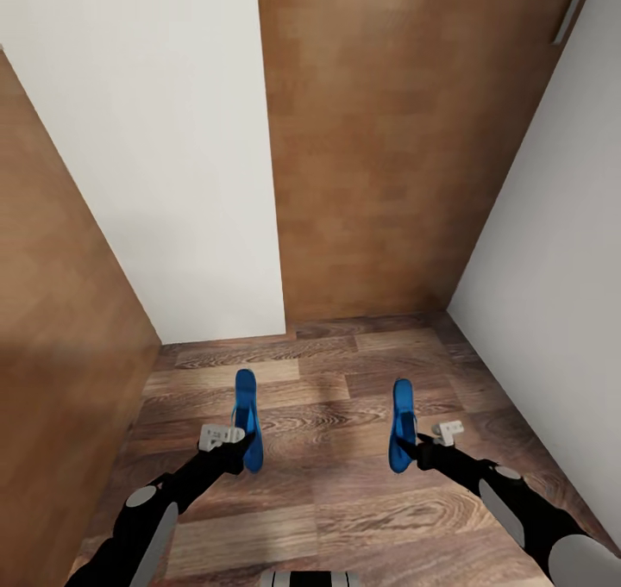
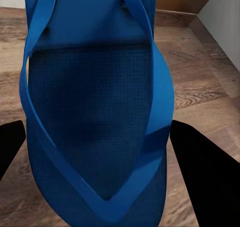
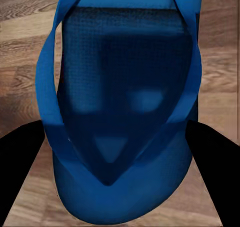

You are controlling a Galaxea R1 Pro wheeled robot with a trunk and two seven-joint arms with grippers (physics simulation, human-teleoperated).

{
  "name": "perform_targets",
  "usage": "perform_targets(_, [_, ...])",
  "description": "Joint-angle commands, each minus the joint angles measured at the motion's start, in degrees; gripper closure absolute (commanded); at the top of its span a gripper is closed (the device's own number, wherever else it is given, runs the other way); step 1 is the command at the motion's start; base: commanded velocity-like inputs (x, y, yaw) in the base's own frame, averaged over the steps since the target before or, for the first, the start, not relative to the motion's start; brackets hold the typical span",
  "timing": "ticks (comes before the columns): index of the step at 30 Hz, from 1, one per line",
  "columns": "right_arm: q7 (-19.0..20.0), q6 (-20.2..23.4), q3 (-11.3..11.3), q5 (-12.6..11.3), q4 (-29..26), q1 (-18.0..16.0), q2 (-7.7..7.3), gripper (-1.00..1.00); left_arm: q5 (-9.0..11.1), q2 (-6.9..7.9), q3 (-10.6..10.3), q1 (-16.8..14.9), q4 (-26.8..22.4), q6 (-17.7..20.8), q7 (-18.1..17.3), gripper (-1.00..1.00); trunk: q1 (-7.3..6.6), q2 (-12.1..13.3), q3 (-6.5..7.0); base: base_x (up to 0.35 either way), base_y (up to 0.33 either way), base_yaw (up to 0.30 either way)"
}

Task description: In the bedroom, move the book from the bed onto either nightstand, and place the two sandals side by side next to the bed.

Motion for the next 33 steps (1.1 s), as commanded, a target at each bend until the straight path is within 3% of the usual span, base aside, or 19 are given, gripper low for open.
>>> perform_targets(1, [0.1,-0.5,0.4,-0.5,0.2,-0.1,-0.08,1.00,0.6,0.04,0.0,0.0,0.0,0.5,0.0,1.00,-0.03,0.0,0.18,0.000,0.000,0.000])
perform_targets(12, [0.2,-1.5,0.3,-0.4,1.3,-0.1,-0.60,1.00,0.6,-0.01,0.0,0.0,0.1,0.7,0.0,1.00,-0.32,0.1,2.62,0.000,0.000,0.000])
perform_targets(17, [0.3,-4.7,0.3,-0.5,8.6,0.0,-0.61,1.00,0.6,-0.02,-0.1,0.0,0.8,0.8,0.0,1.00,-0.45,0.2,3.73,0.000,0.000,0.000])
perform_targets(22, [0.4,-11.3,0.3,-0.5,19.2,0.0,-0.61,1.00,0.6,-0.02,-0.1,0.0,1.9,0.7,0.0,1.00,-0.57,0.3,4.84,0.000,0.000,0.000])
perform_targets(33, [0.4,-13.6,0.3,-0.5,22.0,-0.1,-0.61,1.00,0.6,-0.02,-0.1,0.0,2.1,0.7,0.0,1.00,-0.86,0.4,7.27,0.000,0.000,0.000])
